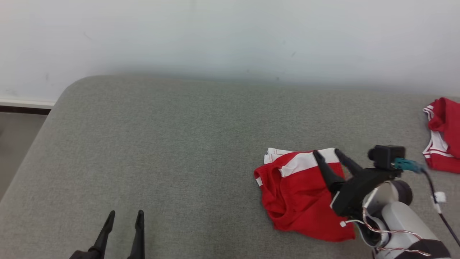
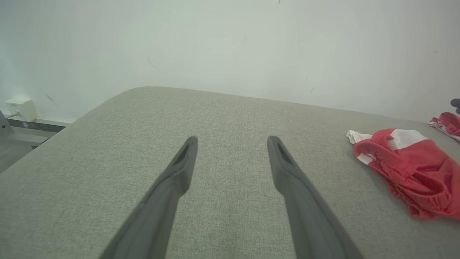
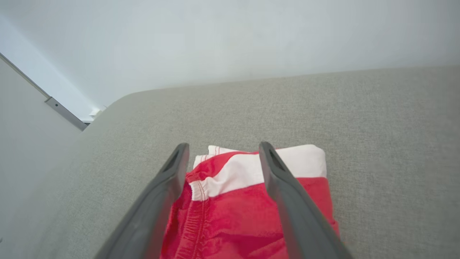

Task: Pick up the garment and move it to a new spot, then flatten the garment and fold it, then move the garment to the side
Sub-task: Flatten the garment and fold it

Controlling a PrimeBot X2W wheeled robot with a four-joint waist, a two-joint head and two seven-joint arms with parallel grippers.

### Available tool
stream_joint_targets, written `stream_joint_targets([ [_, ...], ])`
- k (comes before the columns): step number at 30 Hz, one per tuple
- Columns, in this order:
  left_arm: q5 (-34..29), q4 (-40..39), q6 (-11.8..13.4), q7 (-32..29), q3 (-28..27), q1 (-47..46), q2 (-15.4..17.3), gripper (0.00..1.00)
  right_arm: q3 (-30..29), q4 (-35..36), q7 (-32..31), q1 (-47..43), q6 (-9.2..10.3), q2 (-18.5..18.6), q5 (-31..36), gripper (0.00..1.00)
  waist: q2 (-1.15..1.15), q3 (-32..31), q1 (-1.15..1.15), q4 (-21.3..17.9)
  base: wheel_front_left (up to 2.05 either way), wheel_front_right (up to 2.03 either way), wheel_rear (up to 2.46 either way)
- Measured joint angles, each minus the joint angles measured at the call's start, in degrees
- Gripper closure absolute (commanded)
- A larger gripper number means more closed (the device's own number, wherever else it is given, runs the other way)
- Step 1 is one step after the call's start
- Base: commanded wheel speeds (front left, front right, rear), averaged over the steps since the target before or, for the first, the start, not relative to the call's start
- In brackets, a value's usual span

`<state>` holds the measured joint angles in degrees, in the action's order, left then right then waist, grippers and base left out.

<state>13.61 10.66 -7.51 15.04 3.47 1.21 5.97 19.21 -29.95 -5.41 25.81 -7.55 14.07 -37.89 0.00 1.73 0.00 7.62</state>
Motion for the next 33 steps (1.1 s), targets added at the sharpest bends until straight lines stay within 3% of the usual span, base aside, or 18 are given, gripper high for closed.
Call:
stream_joint_targets([
  [8,-0.75,-2.66,0.0,0.01,-5.16,0.58,0.01,0.0,-5.86,7.43,10.34,-5.76,0.0,2.04,1.78,0.0,0.0,-0.6,0.0,-3.3,0.0,0.0,0.0],
  [15,-1.72,-4.38,-0.01,0.0,-7.13,1.3,-0.05,0.0,-9.59,14.19,17.82,-11.99,0.0,2.21,8.03,0.0,0.0,-1.05,0.0,-6.53,0.0,0.0,0.0],
  [26,-3.39,-4.8,-0.01,0.0,-5.89,1.58,-0.35,0.0,-14.45,23.46,20.28,-23.21,0.0,-1.88,13.44,0.0,0.0,-1.63,0.0,-9.54,0.0,0.0,0.0],
  [33,-3.43,-5.14,-0.01,0.01,-5.61,1.9,-0.53,0.0,-15.21,24.74,20.39,-27.66,0.0,-4.37,14.72,0.0,0.0,-1.71,0.0,-9.68,0.0,0.0,0.0],
])
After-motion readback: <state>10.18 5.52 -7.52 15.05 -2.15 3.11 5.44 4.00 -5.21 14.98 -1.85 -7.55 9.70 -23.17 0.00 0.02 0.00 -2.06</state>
